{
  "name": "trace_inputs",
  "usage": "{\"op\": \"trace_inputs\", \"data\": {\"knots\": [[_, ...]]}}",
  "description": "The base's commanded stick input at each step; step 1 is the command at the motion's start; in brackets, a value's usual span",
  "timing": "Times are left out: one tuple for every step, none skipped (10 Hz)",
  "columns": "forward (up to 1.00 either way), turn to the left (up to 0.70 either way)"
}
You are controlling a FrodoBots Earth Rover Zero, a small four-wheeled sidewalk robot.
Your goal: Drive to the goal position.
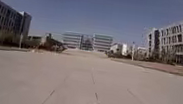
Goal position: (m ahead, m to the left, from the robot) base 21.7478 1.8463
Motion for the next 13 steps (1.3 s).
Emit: {"op": "trace_inputs", "data": {"knots": [[0.70, 0.00], [0.70, 0.00], [0.70, 0.00], [0.70, 0.00], [0.70, 0.00], [0.70, 0.00], [0.70, 0.00], [0.70, 0.00], [0.70, 0.00], [0.70, 0.00], [0.70, 0.00], [0.70, 0.00], [0.70, 0.00]]}}
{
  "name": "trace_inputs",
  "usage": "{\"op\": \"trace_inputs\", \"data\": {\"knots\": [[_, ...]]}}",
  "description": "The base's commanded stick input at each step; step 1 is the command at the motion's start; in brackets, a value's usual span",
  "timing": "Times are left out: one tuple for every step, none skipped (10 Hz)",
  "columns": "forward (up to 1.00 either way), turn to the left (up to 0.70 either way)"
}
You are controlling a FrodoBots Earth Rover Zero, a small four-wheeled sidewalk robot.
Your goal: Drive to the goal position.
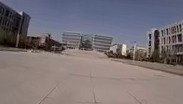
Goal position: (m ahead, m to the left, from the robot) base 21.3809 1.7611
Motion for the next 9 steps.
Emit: {"op": "trace_inputs", "data": {"knots": [[0.70, 0.00], [0.70, 0.00], [0.70, 0.00], [0.70, 0.00], [0.70, 0.00], [0.70, 0.00], [0.70, 0.00], [0.70, 0.00], [0.70, 0.00]]}}
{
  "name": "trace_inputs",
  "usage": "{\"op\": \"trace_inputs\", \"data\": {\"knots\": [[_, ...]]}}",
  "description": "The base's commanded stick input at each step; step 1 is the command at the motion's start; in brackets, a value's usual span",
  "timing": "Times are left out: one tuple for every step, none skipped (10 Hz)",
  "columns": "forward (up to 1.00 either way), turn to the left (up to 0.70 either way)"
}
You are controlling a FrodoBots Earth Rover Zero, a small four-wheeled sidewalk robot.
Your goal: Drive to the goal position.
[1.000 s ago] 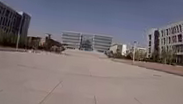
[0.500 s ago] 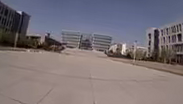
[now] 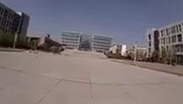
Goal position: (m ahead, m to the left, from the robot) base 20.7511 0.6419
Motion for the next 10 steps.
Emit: {"op": "trace_inputs", "data": {"knots": [[0.70, 0.07], [0.70, 0.35], [0.70, 0.29], [0.70, 0.22], [0.70, 0.00], [0.70, 0.00], [0.70, 0.00], [0.70, 0.00], [0.70, 0.00], [0.70, 0.00]]}}
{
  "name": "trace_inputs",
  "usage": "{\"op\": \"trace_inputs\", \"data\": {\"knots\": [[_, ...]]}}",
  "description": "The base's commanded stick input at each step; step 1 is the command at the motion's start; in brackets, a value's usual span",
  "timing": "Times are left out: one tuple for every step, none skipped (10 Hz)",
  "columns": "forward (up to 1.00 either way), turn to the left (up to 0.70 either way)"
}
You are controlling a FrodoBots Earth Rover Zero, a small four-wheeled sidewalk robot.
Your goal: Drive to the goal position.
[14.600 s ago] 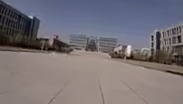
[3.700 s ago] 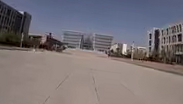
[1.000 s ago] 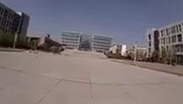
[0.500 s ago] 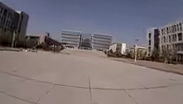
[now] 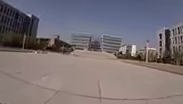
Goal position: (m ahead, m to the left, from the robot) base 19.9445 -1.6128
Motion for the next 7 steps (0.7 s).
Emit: {"op": "trace_inputs", "data": {"knots": [[0.70, 0.00], [0.70, 0.00], [0.70, 0.00], [0.70, 0.00], [0.70, 0.00], [0.70, 0.00], [0.70, 0.00]]}}
